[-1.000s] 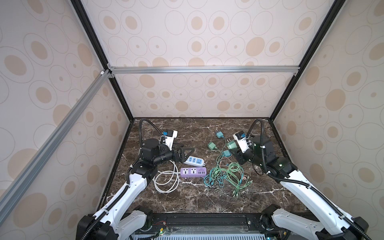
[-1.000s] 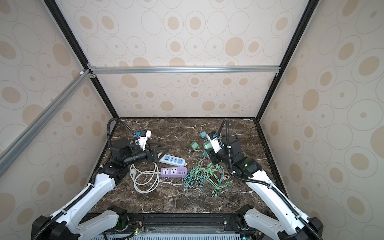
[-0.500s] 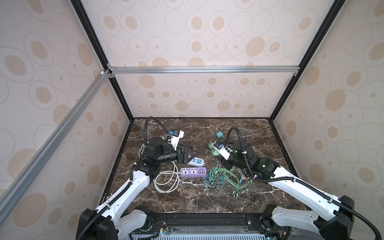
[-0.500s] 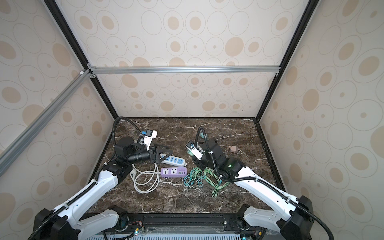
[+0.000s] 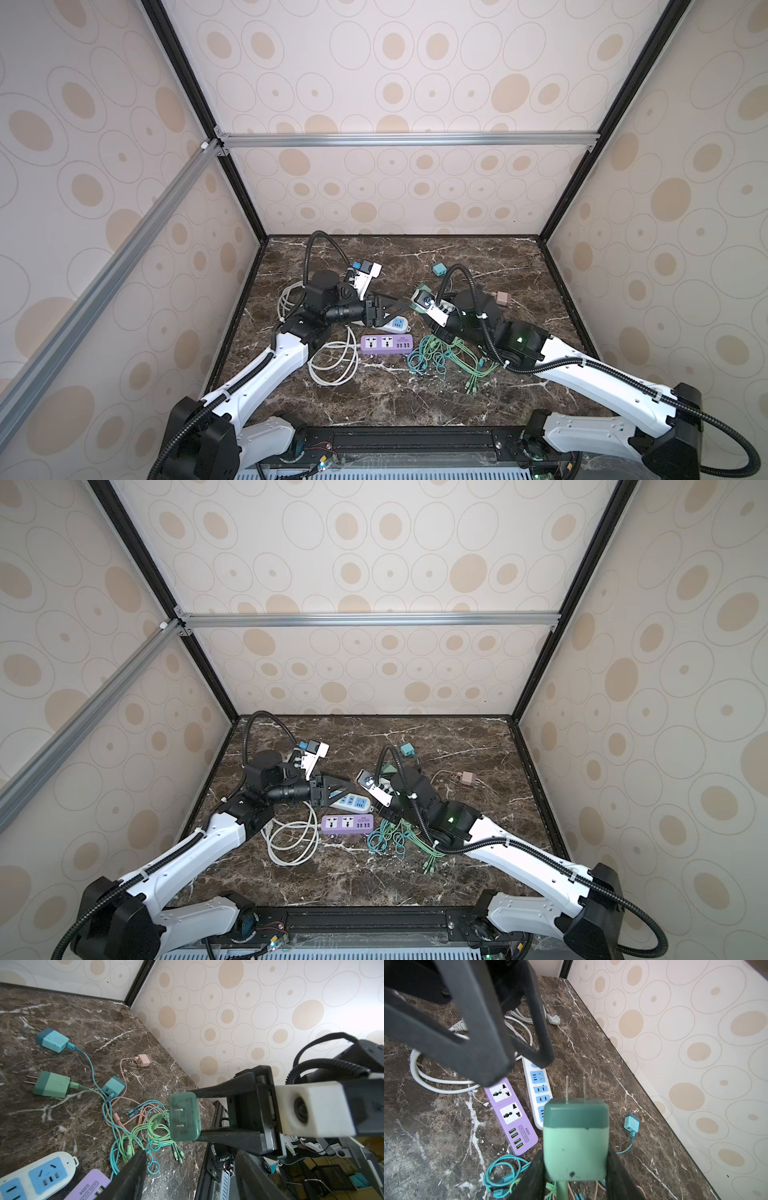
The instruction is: Insert the plug
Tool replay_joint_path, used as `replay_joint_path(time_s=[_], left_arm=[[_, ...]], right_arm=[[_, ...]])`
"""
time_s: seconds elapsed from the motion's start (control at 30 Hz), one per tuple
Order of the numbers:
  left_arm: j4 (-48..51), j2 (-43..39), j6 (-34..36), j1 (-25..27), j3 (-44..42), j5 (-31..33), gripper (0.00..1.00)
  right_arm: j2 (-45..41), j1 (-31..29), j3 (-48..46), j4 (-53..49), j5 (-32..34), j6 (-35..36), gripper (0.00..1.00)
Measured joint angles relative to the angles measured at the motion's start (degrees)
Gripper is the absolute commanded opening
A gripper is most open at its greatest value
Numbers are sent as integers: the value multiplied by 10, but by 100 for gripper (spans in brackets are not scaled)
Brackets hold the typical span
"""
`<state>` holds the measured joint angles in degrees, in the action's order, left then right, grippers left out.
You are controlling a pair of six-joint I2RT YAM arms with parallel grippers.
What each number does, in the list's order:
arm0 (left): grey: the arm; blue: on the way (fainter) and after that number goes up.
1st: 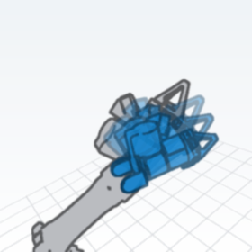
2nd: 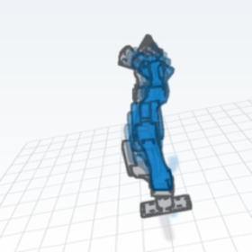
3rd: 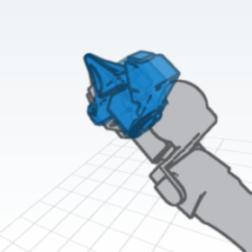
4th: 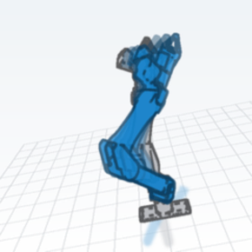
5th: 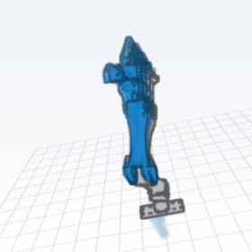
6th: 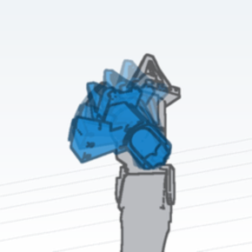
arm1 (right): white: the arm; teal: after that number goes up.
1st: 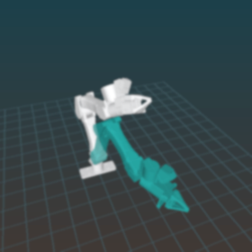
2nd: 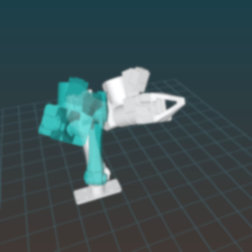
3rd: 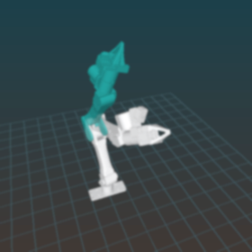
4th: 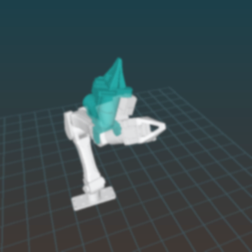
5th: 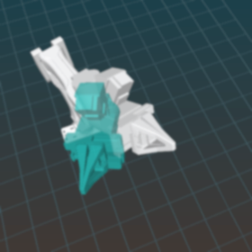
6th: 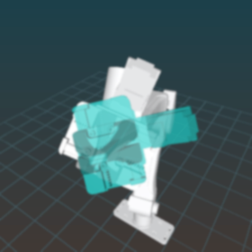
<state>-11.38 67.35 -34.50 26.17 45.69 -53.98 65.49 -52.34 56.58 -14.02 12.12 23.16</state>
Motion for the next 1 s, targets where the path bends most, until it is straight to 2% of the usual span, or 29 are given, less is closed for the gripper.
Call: replay_joint_path(time_s=[0.27, 0.8, 1.0], left_arm=[[-1, 17, -2, 14, 3, -5, 60], [1, 30, -4, 23, 8, -10, 40], [8, 33, -1, 25, 14, -6, 29]], right_arm=[[1, -13, 0, 5, 3, 14, 34], [15, -37, 0, 30, 16, 34, 34], [16, -41, 0, 35, 23, 39, 35]])
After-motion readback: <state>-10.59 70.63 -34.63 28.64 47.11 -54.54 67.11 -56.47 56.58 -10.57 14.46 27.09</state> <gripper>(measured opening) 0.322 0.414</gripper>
